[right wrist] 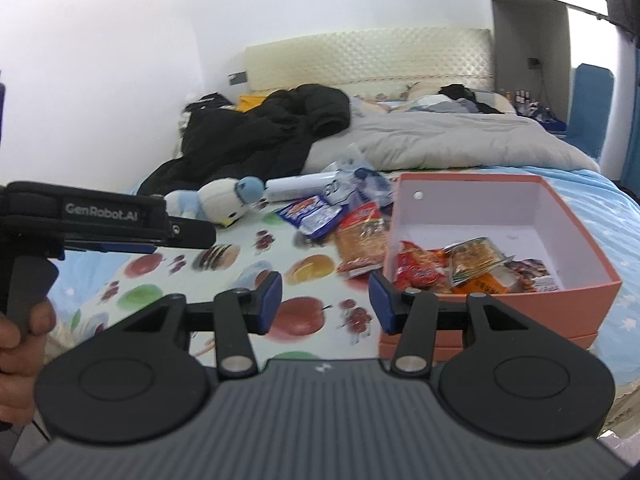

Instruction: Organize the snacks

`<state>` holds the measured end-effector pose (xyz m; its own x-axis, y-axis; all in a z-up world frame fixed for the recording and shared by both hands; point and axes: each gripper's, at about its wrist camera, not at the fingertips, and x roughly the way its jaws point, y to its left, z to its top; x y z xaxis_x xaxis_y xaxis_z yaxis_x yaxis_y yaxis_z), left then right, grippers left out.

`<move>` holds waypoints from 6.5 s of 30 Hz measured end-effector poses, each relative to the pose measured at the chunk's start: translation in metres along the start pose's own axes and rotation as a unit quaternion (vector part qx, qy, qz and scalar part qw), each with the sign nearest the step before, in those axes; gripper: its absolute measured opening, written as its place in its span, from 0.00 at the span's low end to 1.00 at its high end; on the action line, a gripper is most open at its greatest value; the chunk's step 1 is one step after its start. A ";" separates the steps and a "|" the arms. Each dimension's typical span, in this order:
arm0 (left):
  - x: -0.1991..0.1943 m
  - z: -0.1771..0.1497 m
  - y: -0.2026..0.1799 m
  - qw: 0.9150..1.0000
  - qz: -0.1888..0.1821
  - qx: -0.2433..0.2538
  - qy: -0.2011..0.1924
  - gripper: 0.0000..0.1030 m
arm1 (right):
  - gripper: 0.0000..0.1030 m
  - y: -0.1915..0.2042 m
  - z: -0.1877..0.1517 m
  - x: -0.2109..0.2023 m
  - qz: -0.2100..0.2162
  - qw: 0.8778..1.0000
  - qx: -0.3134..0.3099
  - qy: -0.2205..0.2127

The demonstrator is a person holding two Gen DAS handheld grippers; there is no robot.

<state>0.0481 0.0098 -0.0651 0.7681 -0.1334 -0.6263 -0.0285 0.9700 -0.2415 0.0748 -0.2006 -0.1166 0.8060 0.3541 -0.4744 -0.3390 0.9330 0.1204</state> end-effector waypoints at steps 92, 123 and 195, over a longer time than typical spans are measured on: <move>0.423 0.115 0.071 0.966 -0.036 0.207 0.153 0.01 | 0.19 0.010 0.000 0.346 -0.103 0.985 -0.068 0.124; 0.187 -0.044 0.114 0.981 -0.071 0.030 0.176 0.01 | 0.18 0.050 -0.050 0.210 -0.073 0.982 -0.098 0.146; 0.175 -0.069 0.098 0.987 0.039 -0.072 0.138 0.60 | 0.16 0.015 -0.079 0.181 0.018 0.983 -0.051 0.174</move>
<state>0.1358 0.0678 -0.2500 0.5563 -0.1300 -0.8207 -0.1858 0.9432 -0.2753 0.1772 -0.1278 -0.2689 0.5833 0.3271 -0.7435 -0.4261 0.9025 0.0627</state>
